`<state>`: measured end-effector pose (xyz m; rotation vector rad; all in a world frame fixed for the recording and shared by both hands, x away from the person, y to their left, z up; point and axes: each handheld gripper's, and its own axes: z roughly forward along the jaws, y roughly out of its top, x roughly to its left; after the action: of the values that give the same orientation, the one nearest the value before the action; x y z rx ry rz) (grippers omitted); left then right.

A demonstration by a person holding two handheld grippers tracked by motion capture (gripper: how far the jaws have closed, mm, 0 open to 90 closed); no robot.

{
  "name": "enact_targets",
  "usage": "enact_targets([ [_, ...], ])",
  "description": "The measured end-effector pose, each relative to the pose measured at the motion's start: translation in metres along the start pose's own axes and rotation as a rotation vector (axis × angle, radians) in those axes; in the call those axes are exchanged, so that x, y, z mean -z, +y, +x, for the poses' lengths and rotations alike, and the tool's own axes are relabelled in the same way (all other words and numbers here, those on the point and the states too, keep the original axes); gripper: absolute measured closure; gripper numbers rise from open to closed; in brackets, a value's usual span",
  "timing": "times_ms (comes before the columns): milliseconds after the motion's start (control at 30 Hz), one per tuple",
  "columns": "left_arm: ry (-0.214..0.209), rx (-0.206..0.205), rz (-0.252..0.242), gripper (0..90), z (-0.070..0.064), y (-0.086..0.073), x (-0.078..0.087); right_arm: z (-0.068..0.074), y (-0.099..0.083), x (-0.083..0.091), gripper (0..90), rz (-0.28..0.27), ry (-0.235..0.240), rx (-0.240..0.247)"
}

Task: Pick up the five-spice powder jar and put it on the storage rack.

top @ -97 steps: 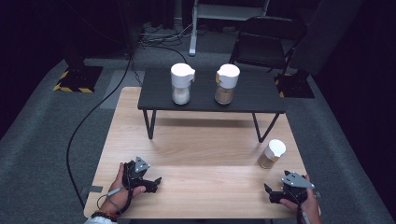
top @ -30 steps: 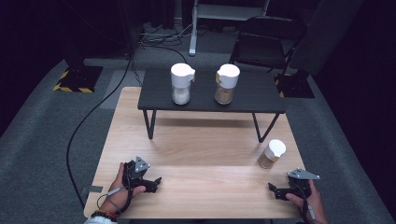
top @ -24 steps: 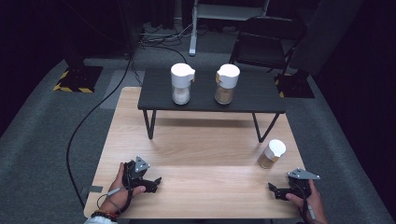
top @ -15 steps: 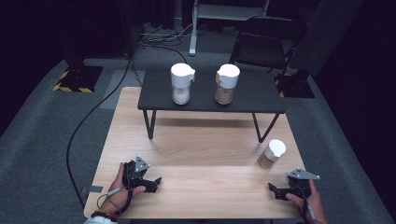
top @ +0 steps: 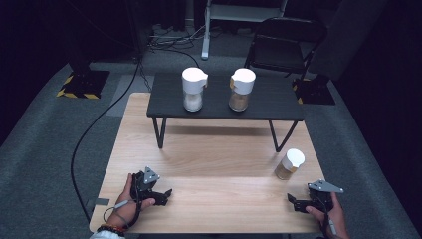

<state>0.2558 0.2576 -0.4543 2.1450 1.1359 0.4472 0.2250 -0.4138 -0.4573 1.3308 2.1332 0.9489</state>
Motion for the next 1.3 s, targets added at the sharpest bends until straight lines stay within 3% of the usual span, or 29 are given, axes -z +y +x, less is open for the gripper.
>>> enact_targets([
  [533,0.000,0.000,0.000,0.1,0.000,0.000,0.000,0.004,-0.001,0.008,1.3,-0.083,-0.013,-0.014],
  [1300,0.000,0.000,-0.001,0.1,0.000,0.000,0.000,0.007,0.014,0.006,1.3,-0.139,-0.014,0.004],
])
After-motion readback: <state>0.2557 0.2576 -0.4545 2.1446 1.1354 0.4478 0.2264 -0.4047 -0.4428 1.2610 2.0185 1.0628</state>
